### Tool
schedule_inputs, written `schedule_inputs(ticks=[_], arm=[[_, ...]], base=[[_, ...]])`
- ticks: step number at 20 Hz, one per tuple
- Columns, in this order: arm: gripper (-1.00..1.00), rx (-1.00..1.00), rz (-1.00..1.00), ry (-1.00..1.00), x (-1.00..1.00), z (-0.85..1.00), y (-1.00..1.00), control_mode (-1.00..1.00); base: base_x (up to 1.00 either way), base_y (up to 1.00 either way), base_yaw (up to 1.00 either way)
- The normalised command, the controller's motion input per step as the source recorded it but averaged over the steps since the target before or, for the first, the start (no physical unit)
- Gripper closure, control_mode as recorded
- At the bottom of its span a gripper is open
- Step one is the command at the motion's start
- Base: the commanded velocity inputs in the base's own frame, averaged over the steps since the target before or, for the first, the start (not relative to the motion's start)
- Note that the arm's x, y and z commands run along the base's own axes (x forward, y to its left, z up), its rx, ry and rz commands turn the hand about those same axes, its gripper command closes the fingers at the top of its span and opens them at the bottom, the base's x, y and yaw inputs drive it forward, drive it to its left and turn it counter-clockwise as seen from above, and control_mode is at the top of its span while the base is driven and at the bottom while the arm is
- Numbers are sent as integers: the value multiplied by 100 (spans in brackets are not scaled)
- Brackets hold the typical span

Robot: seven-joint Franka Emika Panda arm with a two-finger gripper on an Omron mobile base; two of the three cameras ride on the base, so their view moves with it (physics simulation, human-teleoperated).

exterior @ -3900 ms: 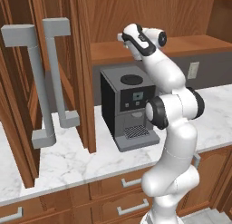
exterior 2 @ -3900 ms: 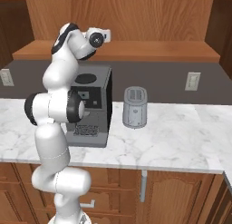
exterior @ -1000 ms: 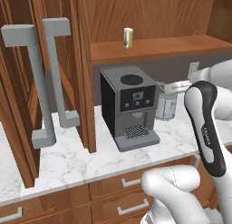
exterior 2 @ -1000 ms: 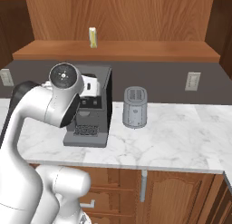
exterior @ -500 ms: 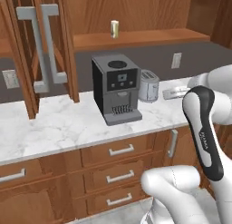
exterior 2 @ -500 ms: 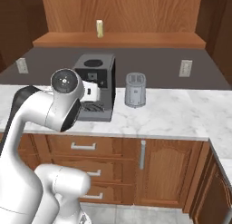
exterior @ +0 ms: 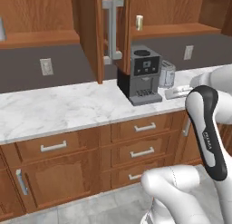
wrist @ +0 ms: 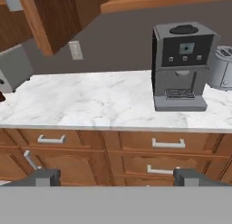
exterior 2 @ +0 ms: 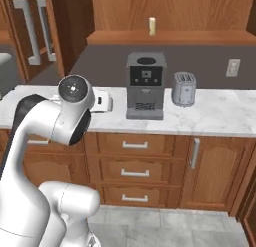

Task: Sort all alcoholic drinks to one cabinet, and non-alcoholic drinks to the other.

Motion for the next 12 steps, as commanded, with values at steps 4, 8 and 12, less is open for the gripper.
schedule_inputs(ticks=[4, 8, 12], arm=[[-100, 0, 0, 0, 0, 0, 0, 100], [-100, 0, 0, 0, 0, 0, 0, 100], [-100, 0, 0, 0, 0, 0, 0, 100]], base=[[-9, 100, 0], [-4, 100, 0], [-3, 100, -1]])
